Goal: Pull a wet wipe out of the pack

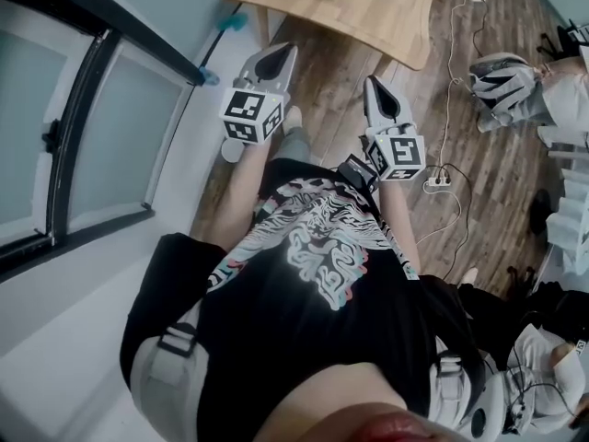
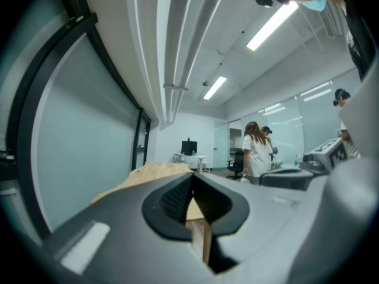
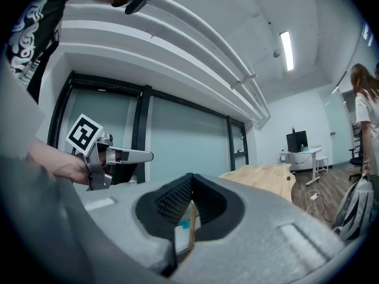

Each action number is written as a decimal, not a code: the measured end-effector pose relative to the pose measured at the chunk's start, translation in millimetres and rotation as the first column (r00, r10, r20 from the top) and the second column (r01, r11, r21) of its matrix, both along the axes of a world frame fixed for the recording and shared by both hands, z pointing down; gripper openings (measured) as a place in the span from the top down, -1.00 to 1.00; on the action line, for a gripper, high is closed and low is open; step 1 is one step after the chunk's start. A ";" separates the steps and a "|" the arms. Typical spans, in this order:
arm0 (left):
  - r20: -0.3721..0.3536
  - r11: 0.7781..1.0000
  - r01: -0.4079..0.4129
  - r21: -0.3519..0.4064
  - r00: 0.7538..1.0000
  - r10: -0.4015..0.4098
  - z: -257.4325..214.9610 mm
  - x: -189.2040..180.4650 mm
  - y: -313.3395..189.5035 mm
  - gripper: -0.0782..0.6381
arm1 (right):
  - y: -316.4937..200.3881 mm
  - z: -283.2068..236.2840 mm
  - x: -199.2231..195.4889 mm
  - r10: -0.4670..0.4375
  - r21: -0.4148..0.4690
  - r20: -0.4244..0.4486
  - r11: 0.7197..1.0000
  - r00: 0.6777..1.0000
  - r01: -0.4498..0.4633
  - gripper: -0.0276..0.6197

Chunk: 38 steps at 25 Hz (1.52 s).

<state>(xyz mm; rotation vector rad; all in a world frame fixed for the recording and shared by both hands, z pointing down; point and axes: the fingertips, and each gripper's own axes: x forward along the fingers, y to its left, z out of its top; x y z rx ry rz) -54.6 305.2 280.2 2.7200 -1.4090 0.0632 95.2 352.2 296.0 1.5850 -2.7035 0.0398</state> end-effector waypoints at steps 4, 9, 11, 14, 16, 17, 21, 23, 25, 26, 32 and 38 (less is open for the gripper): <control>0.014 1.000 0.002 0.004 1.000 -0.003 1.7 -1.3 -15.7 0.80 | -14.0 4.3 -5.3 -0.012 -0.009 0.003 1.000 1.000 0.012 0.91; 0.021 1.000 0.012 -0.010 1.000 -0.011 12.6 -3.3 -47.3 0.80 | -43.2 11.2 -11.3 -0.016 -0.007 -0.024 1.000 1.000 0.016 0.91; 0.030 1.000 0.011 -0.012 0.999 -0.010 16.1 -2.2 -63.6 0.80 | -58.7 16.0 -11.8 -0.015 -0.015 -0.029 1.000 0.999 0.015 0.91; 0.041 1.000 0.019 -0.016 0.999 -0.018 20.2 -3.0 -90.5 0.80 | -85.5 20.9 -9.8 -0.003 -0.029 -0.025 1.000 1.000 0.002 0.91; 0.049 1.000 0.021 -0.014 0.999 -0.020 22.3 -3.1 -107.6 0.80 | -102.5 23.5 -8.5 0.006 -0.034 -0.020 0.999 1.000 -0.006 0.91; 0.057 1.000 0.021 -0.013 0.998 -0.020 24.2 -2.9 -116.3 0.80 | -111.5 25.7 -8.8 0.006 -0.037 -0.024 0.999 1.000 -0.007 0.91; 0.092 0.999 0.024 -0.021 0.996 -0.022 33.6 -4.4 -151.0 0.80 | -148.8 35.3 -15.7 -0.006 -0.064 -0.055 0.998 0.998 0.002 0.91; 0.093 0.999 0.022 -0.028 0.995 -0.019 35.5 -6.2 -169.7 0.80 | -167.6 37.3 -17.3 -0.010 -0.084 -0.056 0.996 0.998 0.005 0.91; 0.092 0.999 0.023 -0.032 0.996 -0.020 34.8 -9.7 -189.9 0.80 | -186.9 37.2 -18.2 -0.005 -0.096 -0.057 0.995 0.998 -0.001 0.91; 0.091 0.999 0.023 -0.033 0.996 -0.020 34.0 -11.9 -199.8 0.80 | -195.8 36.4 -19.4 -0.002 -0.100 -0.056 0.995 0.998 -0.004 0.91; 0.094 0.999 0.004 -0.040 0.996 0.000 35.5 -22.7 -257.8 0.80 | -246.5 33.6 -29.5 0.013 -0.114 -0.047 0.993 0.999 -0.018 0.91; 0.116 0.999 -0.018 -0.048 0.993 0.023 46.0 -33.8 -306.6 0.80 | -295.4 42.4 -34.4 0.056 -0.149 -0.033 0.987 0.998 -0.060 0.91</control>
